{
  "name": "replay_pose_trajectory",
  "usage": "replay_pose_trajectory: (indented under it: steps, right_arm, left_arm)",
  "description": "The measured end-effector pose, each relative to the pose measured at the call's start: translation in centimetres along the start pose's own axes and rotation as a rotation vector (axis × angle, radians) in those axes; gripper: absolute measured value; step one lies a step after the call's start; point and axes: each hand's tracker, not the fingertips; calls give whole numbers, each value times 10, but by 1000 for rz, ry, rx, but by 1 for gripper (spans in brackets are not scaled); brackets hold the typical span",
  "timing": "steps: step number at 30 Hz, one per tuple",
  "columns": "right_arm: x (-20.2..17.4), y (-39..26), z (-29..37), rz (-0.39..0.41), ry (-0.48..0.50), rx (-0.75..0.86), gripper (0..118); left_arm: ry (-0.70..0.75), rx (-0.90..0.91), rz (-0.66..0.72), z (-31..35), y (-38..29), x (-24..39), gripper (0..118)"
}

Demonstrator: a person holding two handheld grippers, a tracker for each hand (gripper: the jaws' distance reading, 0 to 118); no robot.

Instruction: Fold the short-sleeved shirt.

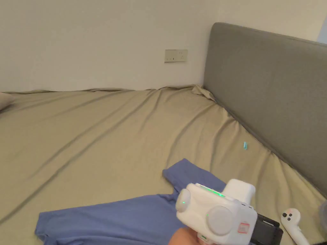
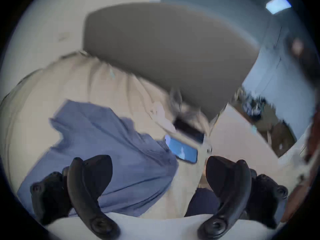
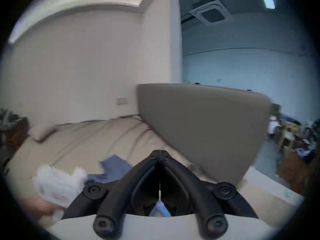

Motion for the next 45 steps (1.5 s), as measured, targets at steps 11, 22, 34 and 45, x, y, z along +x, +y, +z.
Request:
replay_pose_trajectory:
  steps: [11, 22, 34, 45]
  right_arm:
    - [-132, -49, -29, -45, 421, -46, 3]
    - [-161, -64, -55, 37, 451, -136, 3]
    - [-179, -96, -125, 60, 430, -264, 3]
    - [-192, -115, -148, 58, 452, -338, 3]
  left_arm:
    - [810, 250, 440, 338, -159, -100, 0]
    - [851, 119, 452, 275, -168, -172, 0]
    - [891, -136, 521, 146, -147, -356, 0]
    - [933, -292, 496, 92, -174, -388, 118]
